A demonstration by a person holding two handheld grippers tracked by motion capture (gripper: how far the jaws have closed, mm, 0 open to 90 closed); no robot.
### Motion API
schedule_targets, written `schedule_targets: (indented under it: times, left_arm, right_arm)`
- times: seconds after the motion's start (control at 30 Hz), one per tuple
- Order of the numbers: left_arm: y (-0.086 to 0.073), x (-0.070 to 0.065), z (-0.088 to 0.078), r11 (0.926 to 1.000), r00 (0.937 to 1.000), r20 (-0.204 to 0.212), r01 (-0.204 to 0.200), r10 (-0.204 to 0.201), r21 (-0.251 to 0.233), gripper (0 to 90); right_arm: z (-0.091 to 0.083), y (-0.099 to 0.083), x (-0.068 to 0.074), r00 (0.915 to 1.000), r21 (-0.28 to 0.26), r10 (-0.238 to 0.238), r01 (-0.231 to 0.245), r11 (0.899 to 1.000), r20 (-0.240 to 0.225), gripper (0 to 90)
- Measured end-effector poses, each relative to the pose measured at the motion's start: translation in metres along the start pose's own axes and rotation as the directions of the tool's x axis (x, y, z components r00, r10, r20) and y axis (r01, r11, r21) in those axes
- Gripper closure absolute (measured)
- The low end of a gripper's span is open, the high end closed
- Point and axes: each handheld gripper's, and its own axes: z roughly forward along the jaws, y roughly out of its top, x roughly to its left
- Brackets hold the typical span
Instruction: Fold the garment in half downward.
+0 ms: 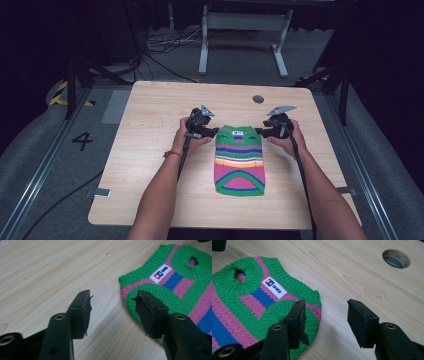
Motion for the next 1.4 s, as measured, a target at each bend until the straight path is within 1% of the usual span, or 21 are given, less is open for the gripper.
schedule_targets:
  times: [0.07,0.13,0.27,0.37,0.43,0.5,0.57,0.67,0.77,0.83,0.9,0.97,1.0,1.03,1.13,1.17,1.2,1.23,1.27,1.33,1.4]
  left_arm:
    - [0.001,-0.001,0.008,0.9998,0.9997,-0.017,0.019,-0.019,0.005,51.7]
    - [0.003,-0.002,0.015,0.9994,0.9992,-0.020,0.033,-0.033,0.004,51.8]
    - [0.005,-0.006,0.025,0.9992,0.9986,-0.036,0.040,-0.040,0.005,52.6]
    - [0.005,-0.006,0.032,0.9981,0.9978,-0.027,0.061,-0.061,0.011,54.3]
    - [0.004,-0.005,0.034,0.9959,0.9959,-0.008,0.090,-0.090,-0.005,55.0]
    - [0.003,-0.004,0.034,0.9957,0.9957,-0.003,0.093,-0.093,-0.003,55.7]
    - [0.002,-0.003,0.034,0.9940,0.9940,-0.001,0.109,-0.109,-0.006,55.0]
    - [0.003,-0.003,0.034,0.9942,0.9942,0.016,0.107,-0.106,-0.012,50.8]
    - [0.007,-0.004,0.036,0.9949,0.9950,0.008,0.100,-0.099,-0.017,45.4]
    - [0.012,-0.006,0.035,0.9964,0.9966,0.000,0.082,-0.083,-0.021,42.0]
    - [0.016,-0.008,0.036,0.9975,0.9975,0.001,0.070,-0.070,-0.010,40.9]
    - [0.018,-0.012,0.040,0.9989,0.9990,0.009,0.044,-0.045,0.018,40.3]
    - [0.018,-0.015,0.044,0.9991,0.9998,0.007,0.020,-0.021,0.038,40.6]
    - [0.018,-0.017,0.045,0.9991,0.9999,0.007,0.014,-0.014,0.041,41.1]
    - [0.017,-0.017,0.047,0.9986,0.9979,0.047,0.043,-0.045,0.030,49.2]
    - [0.017,-0.016,0.047,0.9988,0.9978,0.052,0.040,-0.041,0.029,51.1]
    - [0.018,-0.017,0.046,0.9987,0.9967,0.070,0.039,-0.041,0.032,54.9]
    - [0.018,-0.017,0.046,0.9987,0.9967,0.070,0.039,-0.041,0.032,62.3]
    - [0.019,-0.018,0.046,0.9987,0.9954,0.091,0.027,-0.031,0.044,62.3]
    - [0.020,-0.021,0.045,0.9988,0.9960,0.089,0.004,-0.008,0.048,72.7]
    - [0.020,-0.023,0.044,0.9987,0.9959,0.091,0.001,-0.006,0.051,79.2]
  right_arm:
    - [0.006,0.001,-0.001,1.0000,0.008,0.006,-0.007,1.000,0.004,52.9]
    - [0.011,0.002,-0.002,0.9997,0.008,0.023,-0.023,1.000,0.007,53.5]
    - [0.018,0.004,-0.001,0.9996,0.013,0.030,-0.030,0.999,0.000,54.3]
    - [0.024,0.006,-0.001,0.9997,0.014,0.024,-0.024,1.000,-0.003,55.6]
    - [0.030,0.008,0.001,0.9994,0.014,0.032,-0.032,0.999,-0.016,56.6]
    - [0.032,0.008,0.003,0.9994,0.019,0.031,-0.030,0.999,-0.019,57.0]
    - [0.037,0.007,0.006,0.9991,0.019,0.029,-0.029,0.999,-0.032,57.8]
    - [0.037,0.007,0.004,0.9985,0.014,0.047,-0.047,0.999,-0.027,53.7]
    - [0.035,0.005,-0.001,0.9976,0.026,0.066,-0.065,0.998,-0.022,48.7]
    - [0.034,0.003,-0.004,0.9962,0.027,0.082,-0.081,0.996,-0.028,48.9]
    - [0.035,0.001,-0.004,0.9948,0.021,0.091,-0.091,0.996,-0.044,51.0]
    - [0.035,0.002,-0.003,0.9945,0.026,0.086,-0.084,0.996,-0.060,59.8]
    - [0.034,0.003,-0.002,0.9944,0.030,0.073,-0.070,0.997,-0.077,66.5]
    - [0.034,0.004,-0.001,0.9946,0.038,0.063,-0.060,0.997,-0.083,70.7]
    - [0.035,0.006,0.003,0.9934,0.046,0.070,-0.066,0.997,-0.091,75.5]
    - [0.035,0.006,0.003,0.9935,0.047,0.070,-0.066,0.997,-0.090,76.3]
    - [0.035,0.006,0.003,0.9939,0.047,0.069,-0.066,0.997,-0.086,78.2]
    - [0.035,0.006,0.003,0.9939,0.047,0.069,-0.066,0.997,-0.086,78.2]
    - [0.035,0.006,0.005,0.9939,0.049,0.069,-0.065,0.997,-0.087,80.3]
    - [0.034,0.007,0.007,0.9960,0.056,0.049,-0.045,0.997,-0.075,82.9]
    - [0.034,0.009,0.009,0.9973,0.059,0.037,-0.033,0.998,-0.063,83.6]
